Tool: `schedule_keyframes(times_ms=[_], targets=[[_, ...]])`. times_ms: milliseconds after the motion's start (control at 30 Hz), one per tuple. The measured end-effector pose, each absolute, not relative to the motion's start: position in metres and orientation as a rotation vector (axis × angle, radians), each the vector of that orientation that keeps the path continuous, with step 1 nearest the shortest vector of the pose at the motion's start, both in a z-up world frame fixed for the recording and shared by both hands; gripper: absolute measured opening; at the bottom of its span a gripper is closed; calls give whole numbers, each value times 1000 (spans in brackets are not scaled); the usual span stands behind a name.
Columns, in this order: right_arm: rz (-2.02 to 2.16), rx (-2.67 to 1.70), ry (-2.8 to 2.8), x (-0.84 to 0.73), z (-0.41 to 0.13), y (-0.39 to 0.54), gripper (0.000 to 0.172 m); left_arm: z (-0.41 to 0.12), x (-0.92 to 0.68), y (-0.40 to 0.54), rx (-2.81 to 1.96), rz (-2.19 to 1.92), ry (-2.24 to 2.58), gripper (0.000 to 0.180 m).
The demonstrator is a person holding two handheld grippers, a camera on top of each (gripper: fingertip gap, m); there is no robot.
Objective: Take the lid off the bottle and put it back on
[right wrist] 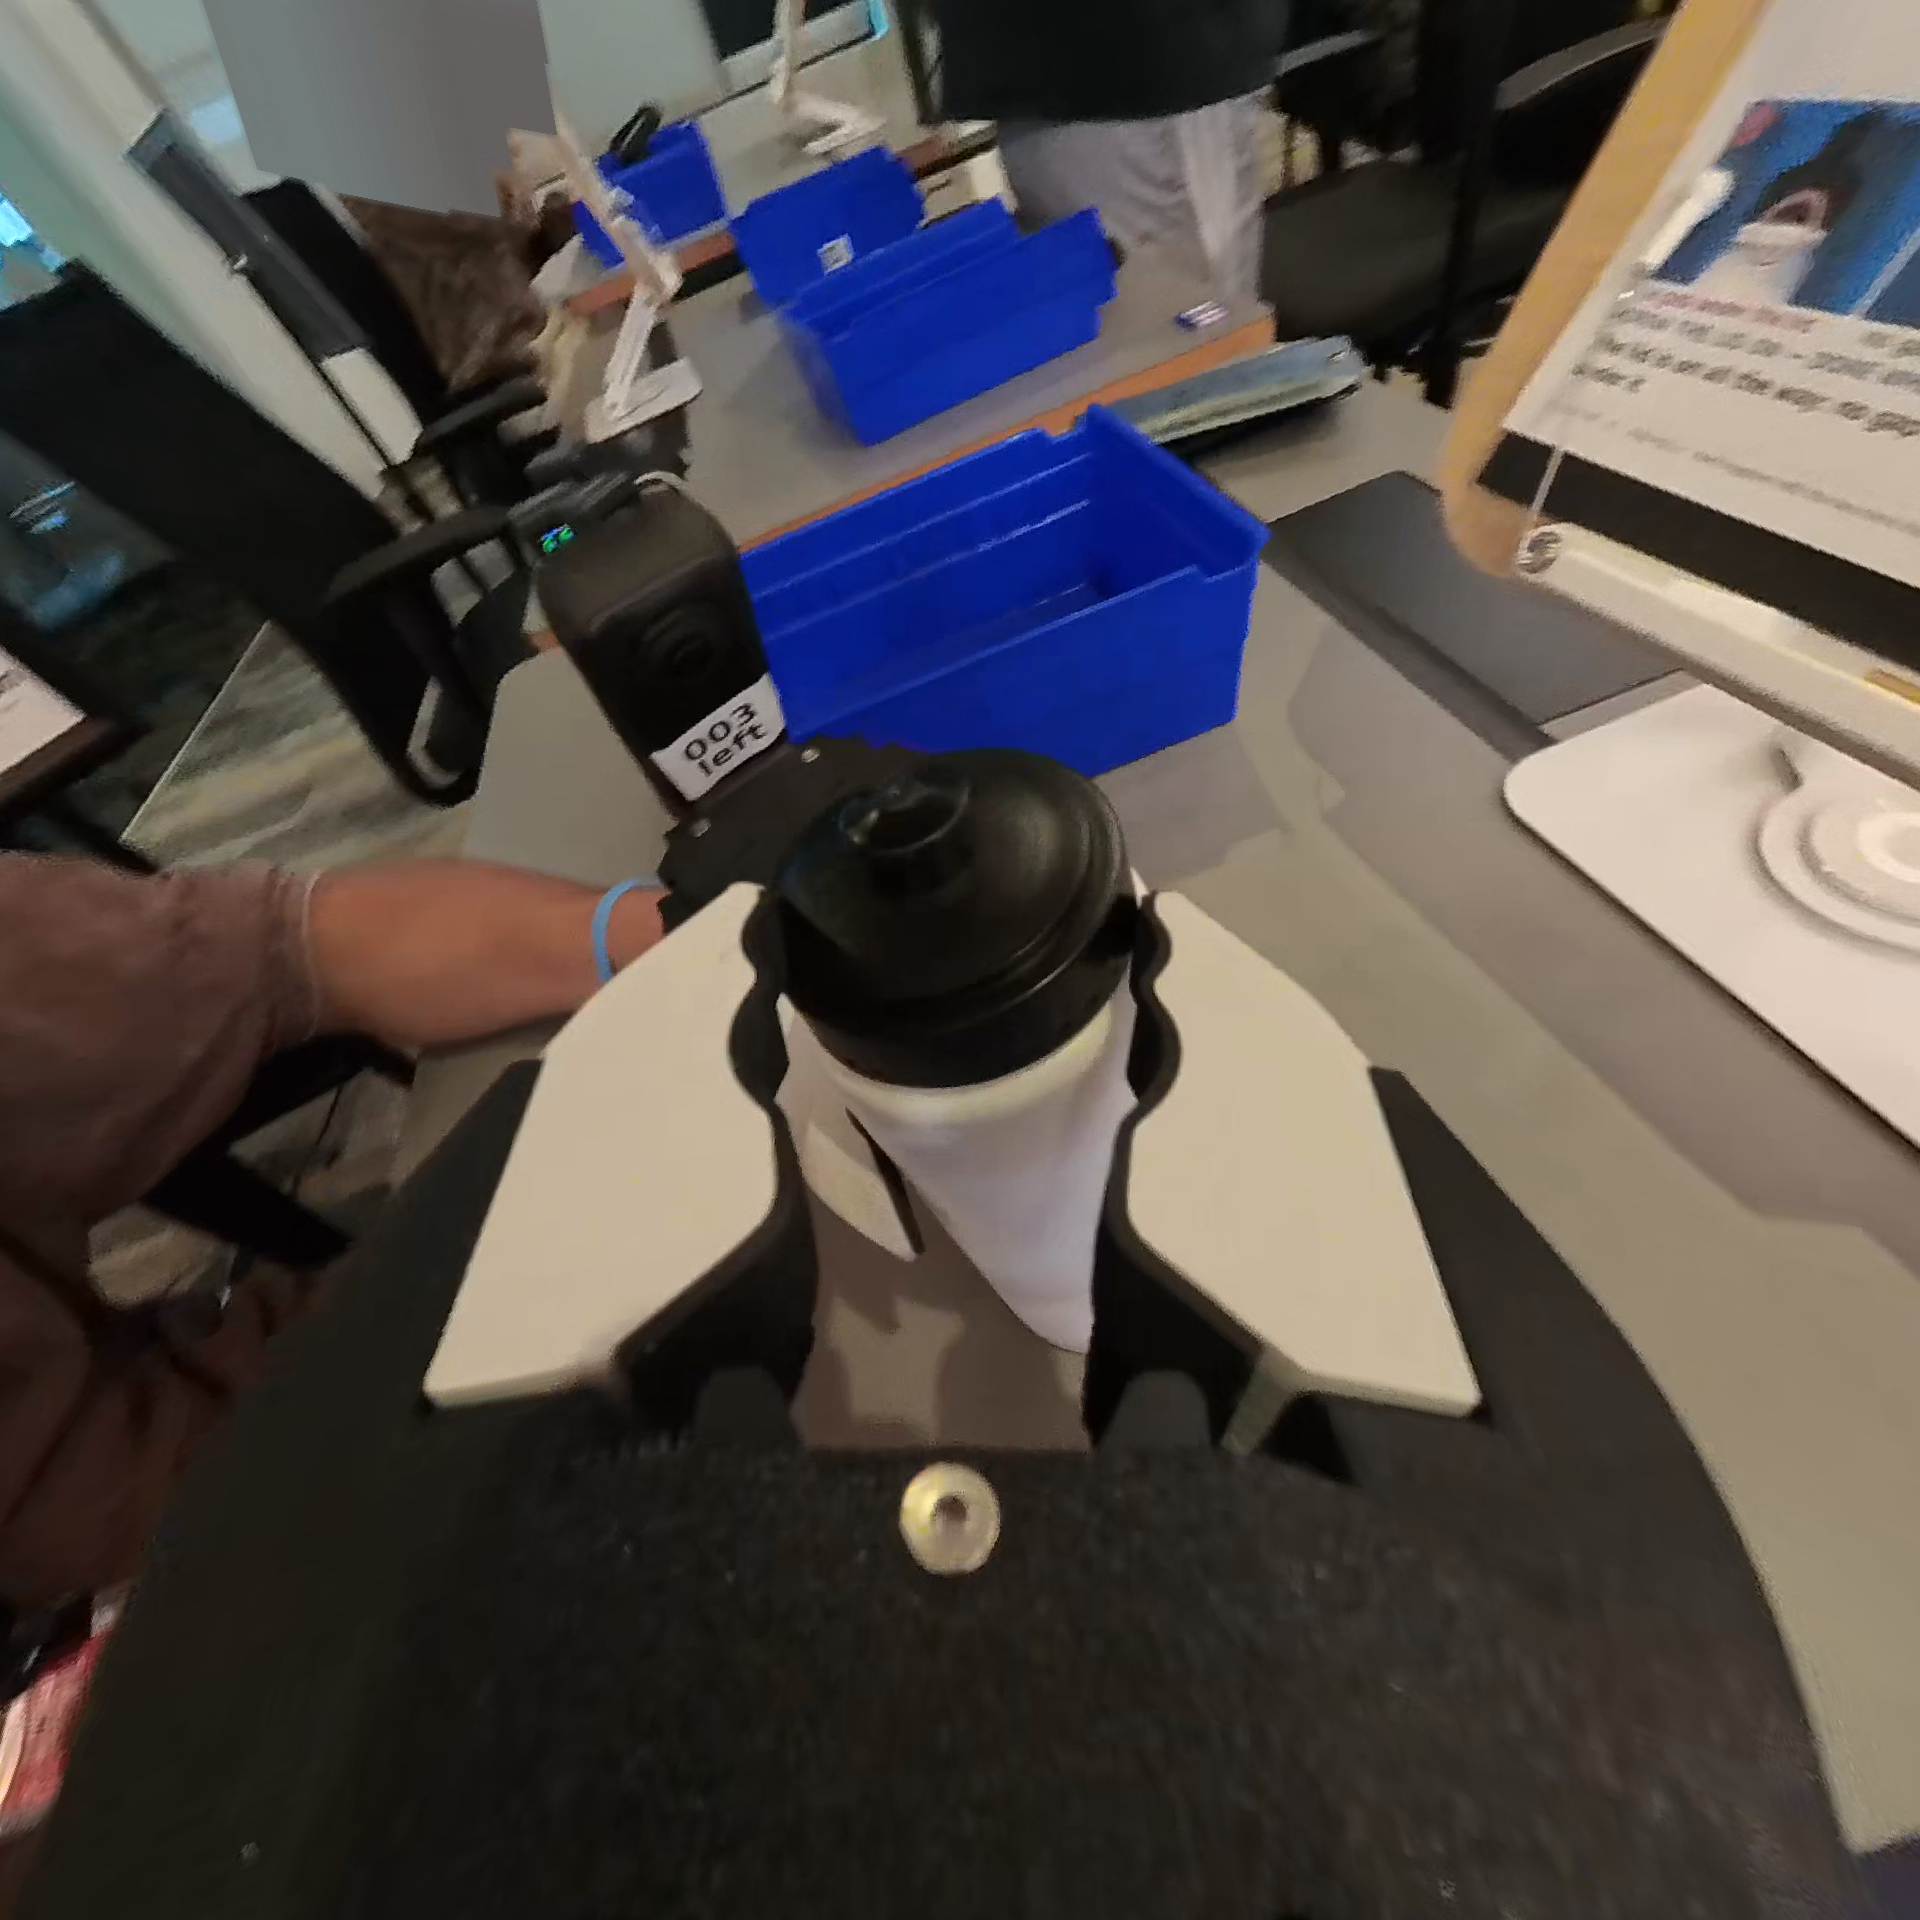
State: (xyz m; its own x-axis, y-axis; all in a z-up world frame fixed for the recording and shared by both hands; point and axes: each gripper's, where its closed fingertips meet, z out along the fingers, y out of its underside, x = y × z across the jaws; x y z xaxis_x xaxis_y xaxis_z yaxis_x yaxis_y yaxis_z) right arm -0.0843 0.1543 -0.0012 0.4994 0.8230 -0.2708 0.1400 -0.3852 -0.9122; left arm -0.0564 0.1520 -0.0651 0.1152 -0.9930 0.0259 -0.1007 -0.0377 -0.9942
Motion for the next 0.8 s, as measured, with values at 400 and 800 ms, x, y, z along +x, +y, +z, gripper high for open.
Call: schedule_keyframes(times_ms=[400,800], targets=[[899,-1713,-1051,-75,18,145,86,-65,-53,147,-1341,-1114,1208,86],[1026,-1644,-1621,-75,-13,147,72,-65,-50,144,-1306,-1180,1245,86]])
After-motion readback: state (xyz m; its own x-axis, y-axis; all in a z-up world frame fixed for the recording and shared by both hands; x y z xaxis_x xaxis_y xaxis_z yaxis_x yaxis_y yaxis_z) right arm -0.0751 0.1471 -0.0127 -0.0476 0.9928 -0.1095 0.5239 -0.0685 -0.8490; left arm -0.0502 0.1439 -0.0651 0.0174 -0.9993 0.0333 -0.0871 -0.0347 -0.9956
